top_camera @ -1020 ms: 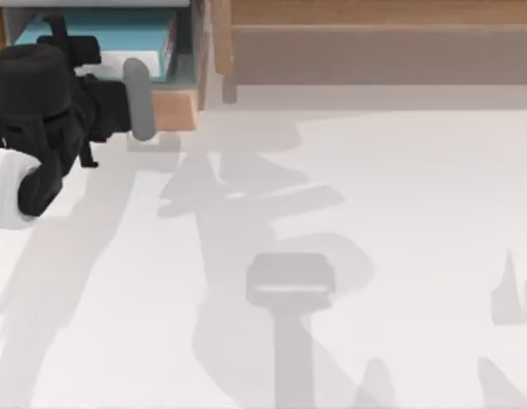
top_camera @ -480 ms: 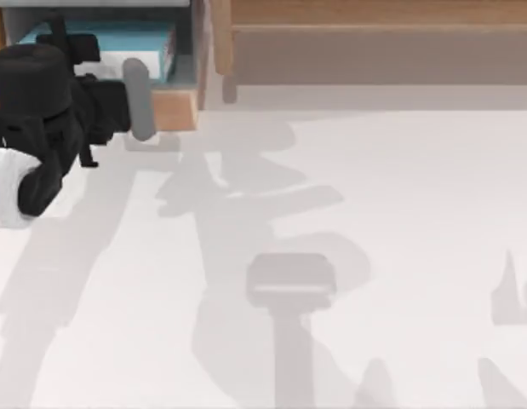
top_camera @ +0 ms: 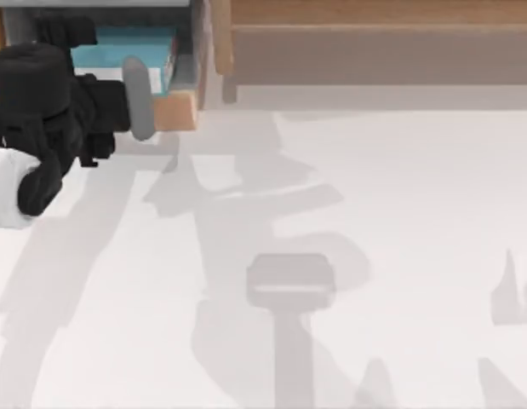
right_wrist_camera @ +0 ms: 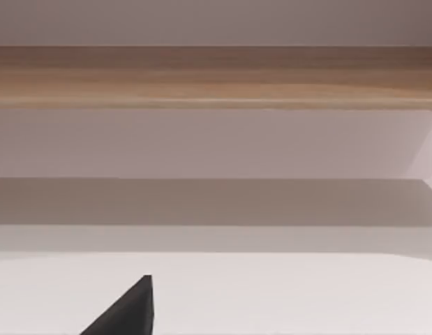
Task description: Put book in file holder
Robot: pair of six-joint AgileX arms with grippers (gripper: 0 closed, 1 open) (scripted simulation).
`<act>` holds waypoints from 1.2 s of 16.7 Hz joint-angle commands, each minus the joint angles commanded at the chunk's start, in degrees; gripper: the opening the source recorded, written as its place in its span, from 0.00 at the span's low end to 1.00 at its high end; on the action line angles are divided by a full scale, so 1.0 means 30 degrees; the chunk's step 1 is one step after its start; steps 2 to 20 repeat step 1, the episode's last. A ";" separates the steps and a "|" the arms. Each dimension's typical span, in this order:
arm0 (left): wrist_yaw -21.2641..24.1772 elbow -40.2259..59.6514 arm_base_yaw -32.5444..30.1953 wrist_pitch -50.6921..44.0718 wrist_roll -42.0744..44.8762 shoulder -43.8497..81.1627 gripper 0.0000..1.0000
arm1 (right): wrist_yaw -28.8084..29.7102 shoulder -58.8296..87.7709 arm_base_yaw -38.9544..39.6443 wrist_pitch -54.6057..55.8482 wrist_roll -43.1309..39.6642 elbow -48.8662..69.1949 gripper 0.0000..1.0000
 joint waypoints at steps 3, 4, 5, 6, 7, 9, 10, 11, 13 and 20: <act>0.0000 0.0000 0.0000 0.0000 0.0000 0.0000 1.00 | 0.0000 0.0000 0.0000 0.0000 0.0000 0.0000 1.00; 0.0000 0.0000 0.0000 0.0000 0.0000 0.0000 1.00 | 0.0000 0.0000 0.0000 0.0000 0.0000 0.0000 1.00; 0.0000 0.0000 0.0000 0.0000 0.0000 0.0000 1.00 | 0.0000 0.0000 0.0000 0.0000 0.0000 0.0000 1.00; 0.0000 0.0000 0.0000 0.0000 0.0000 0.0000 1.00 | 0.0000 0.0000 0.0000 0.0000 0.0000 0.0000 1.00; 0.0000 0.0000 0.0000 0.0000 0.0000 0.0000 1.00 | 0.0000 0.0000 0.0000 0.0000 0.0000 0.0000 1.00; 0.0000 0.0000 0.0000 0.0000 0.0000 0.0000 1.00 | 0.0000 0.0000 0.0000 0.0000 0.0000 0.0000 1.00; 0.0000 0.0000 0.0000 0.0000 0.0000 0.0000 1.00 | 0.0000 0.0000 0.0000 0.0000 0.0000 0.0000 1.00; 0.0000 0.0000 0.0000 0.0000 0.0000 0.0000 1.00 | 0.0000 0.0000 0.0000 0.0000 0.0000 0.0000 1.00; 0.0000 0.0000 0.0000 0.0000 0.0000 0.0000 1.00 | 0.0000 0.0000 0.0000 0.0000 0.0000 0.0000 1.00; 0.0000 0.0000 0.0000 0.0000 0.0000 0.0000 1.00 | 0.0000 0.0000 0.0000 0.0000 0.0000 0.0000 1.00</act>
